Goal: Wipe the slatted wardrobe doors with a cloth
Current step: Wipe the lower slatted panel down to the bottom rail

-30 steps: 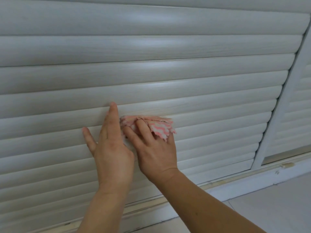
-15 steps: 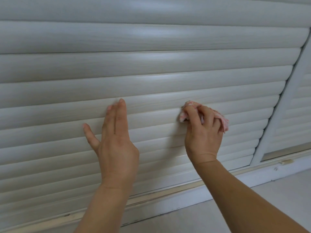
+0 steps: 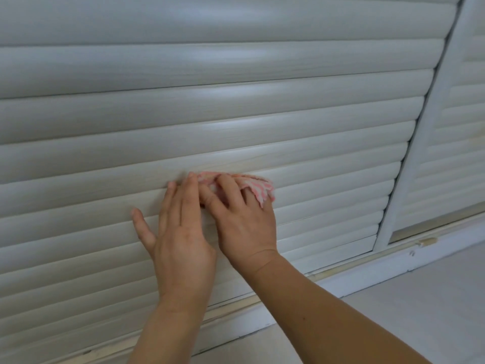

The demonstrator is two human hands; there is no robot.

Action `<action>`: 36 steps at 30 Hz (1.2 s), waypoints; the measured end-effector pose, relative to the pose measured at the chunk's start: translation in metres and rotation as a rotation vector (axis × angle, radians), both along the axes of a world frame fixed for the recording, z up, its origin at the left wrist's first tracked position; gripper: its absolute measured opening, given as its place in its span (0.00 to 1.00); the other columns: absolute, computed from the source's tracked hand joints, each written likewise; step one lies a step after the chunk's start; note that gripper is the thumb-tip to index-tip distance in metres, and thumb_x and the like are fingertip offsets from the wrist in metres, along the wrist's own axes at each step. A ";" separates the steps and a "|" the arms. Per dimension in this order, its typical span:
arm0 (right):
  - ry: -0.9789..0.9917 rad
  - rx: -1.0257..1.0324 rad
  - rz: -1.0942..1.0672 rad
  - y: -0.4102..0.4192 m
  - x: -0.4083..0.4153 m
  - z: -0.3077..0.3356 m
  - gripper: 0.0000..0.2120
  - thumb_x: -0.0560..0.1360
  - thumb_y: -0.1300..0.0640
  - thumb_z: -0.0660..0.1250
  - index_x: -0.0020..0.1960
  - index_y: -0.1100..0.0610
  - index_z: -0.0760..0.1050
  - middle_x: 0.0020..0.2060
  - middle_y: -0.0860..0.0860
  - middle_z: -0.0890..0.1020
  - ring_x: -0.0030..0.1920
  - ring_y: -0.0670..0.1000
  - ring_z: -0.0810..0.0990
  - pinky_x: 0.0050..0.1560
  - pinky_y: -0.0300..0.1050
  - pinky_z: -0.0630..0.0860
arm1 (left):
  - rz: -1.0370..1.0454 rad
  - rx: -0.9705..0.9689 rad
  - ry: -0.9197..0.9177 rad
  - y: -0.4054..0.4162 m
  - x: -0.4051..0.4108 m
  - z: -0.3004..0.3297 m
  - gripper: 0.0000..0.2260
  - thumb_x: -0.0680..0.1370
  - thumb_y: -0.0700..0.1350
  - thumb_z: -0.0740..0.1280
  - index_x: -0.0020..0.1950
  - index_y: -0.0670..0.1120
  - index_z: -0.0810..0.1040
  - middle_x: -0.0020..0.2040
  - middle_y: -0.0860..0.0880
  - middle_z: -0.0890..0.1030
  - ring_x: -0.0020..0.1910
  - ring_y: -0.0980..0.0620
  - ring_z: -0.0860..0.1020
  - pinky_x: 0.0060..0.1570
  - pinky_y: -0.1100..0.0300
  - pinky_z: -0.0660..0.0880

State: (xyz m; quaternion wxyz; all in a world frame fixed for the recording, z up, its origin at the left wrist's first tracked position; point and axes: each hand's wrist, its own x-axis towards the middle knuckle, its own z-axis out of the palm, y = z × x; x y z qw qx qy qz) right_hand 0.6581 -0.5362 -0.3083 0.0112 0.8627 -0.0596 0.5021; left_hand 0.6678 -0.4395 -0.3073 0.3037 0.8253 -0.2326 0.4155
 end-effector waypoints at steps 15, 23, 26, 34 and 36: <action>-0.141 0.275 -0.232 -0.124 -0.030 -0.015 0.26 0.68 0.61 0.53 0.63 0.43 0.68 0.63 0.52 0.71 0.54 0.58 0.67 0.43 0.51 0.72 | -0.054 0.342 -0.122 -0.062 -0.009 0.013 0.31 0.65 0.35 0.47 0.65 0.43 0.73 0.70 0.40 0.67 0.71 0.45 0.58 0.67 0.34 0.48; -0.273 0.853 -0.237 -0.117 -0.026 -0.003 0.29 0.76 0.67 0.55 0.74 0.48 0.62 0.75 0.55 0.57 0.71 0.57 0.56 0.56 0.57 0.70 | -0.064 0.434 -0.181 -0.088 -0.012 0.029 0.30 0.66 0.35 0.47 0.65 0.42 0.73 0.69 0.40 0.70 0.70 0.46 0.60 0.66 0.33 0.54; -0.200 0.680 -0.153 -0.081 -0.019 -0.010 0.28 0.73 0.60 0.54 0.73 0.49 0.64 0.73 0.58 0.62 0.67 0.58 0.63 0.53 0.58 0.73 | -0.061 0.394 -0.175 -0.093 -0.013 0.037 0.26 0.70 0.38 0.50 0.65 0.43 0.72 0.66 0.42 0.73 0.67 0.45 0.64 0.66 0.38 0.56; -0.181 0.395 -0.067 -0.092 -0.019 -0.010 0.26 0.73 0.53 0.56 0.71 0.44 0.62 0.73 0.47 0.61 0.66 0.49 0.65 0.54 0.56 0.72 | 0.015 0.340 -0.260 -0.110 -0.013 0.051 0.22 0.71 0.40 0.56 0.65 0.46 0.73 0.55 0.42 0.76 0.55 0.44 0.67 0.58 0.42 0.60; -0.246 0.509 -0.094 -0.107 -0.020 0.004 0.26 0.72 0.55 0.54 0.70 0.44 0.66 0.72 0.49 0.66 0.65 0.51 0.64 0.53 0.57 0.73 | 0.041 0.356 -0.270 -0.115 -0.012 0.052 0.24 0.70 0.38 0.53 0.64 0.45 0.74 0.53 0.40 0.76 0.53 0.42 0.66 0.57 0.43 0.59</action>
